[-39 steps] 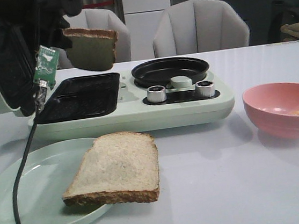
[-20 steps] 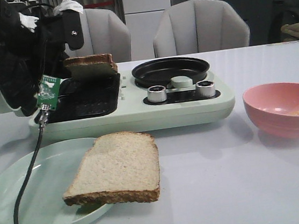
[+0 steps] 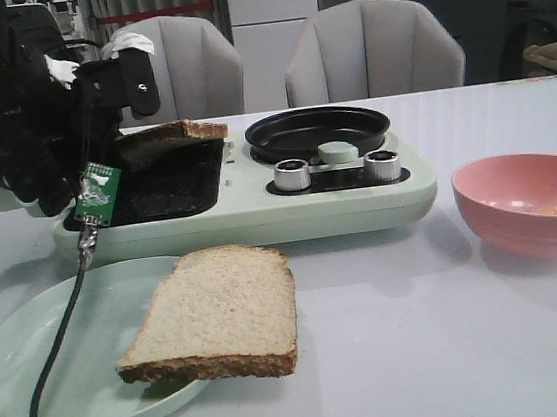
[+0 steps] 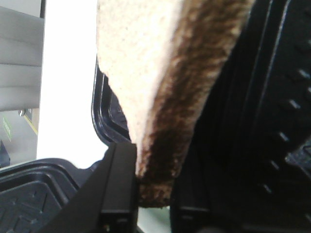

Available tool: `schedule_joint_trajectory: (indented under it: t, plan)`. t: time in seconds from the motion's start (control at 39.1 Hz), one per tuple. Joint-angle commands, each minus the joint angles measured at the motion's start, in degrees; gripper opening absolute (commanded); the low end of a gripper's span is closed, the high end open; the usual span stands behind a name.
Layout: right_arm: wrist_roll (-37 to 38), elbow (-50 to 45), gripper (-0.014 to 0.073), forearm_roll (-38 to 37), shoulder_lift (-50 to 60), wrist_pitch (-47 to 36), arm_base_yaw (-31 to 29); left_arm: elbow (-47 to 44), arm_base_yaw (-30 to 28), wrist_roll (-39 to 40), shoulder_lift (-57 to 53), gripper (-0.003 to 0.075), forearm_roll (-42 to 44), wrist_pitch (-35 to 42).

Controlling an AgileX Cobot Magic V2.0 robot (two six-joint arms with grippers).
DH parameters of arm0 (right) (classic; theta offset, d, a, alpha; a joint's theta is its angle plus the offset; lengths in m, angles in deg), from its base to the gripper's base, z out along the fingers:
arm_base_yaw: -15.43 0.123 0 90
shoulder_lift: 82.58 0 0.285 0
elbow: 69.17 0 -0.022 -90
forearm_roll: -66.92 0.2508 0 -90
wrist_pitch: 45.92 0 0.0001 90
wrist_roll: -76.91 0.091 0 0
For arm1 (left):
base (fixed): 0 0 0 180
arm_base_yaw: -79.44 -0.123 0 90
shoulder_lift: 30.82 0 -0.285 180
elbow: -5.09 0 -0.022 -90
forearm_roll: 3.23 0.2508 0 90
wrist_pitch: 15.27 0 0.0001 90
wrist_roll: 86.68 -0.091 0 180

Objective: Make breakfast with bread and shrimp
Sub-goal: 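Lift the bread slice with the left gripper onto the sandwich maker plate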

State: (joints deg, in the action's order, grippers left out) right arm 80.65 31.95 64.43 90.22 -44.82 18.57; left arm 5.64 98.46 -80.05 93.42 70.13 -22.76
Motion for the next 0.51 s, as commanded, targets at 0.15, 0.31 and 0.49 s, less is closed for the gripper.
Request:
schedule_joint_trajectory:
  t: [0.15,0.31,0.49]
  plan:
    - [0.1,1.1,0.0152,-0.8,1.3,-5.1,-0.5,1.1,0.5,0.8,-3.0,0.0218,-4.6,-7.3]
    - [0.1,1.1,0.0152,-0.8,1.3,-5.1,-0.5,1.1,1.0,0.8,-3.1,0.0218,-6.1,-7.5]
    - [0.1,1.1,0.0152,-0.8,1.3,-5.1,-0.5,1.2,1.4,0.8,-3.1,0.0291,-6.7,-6.4]
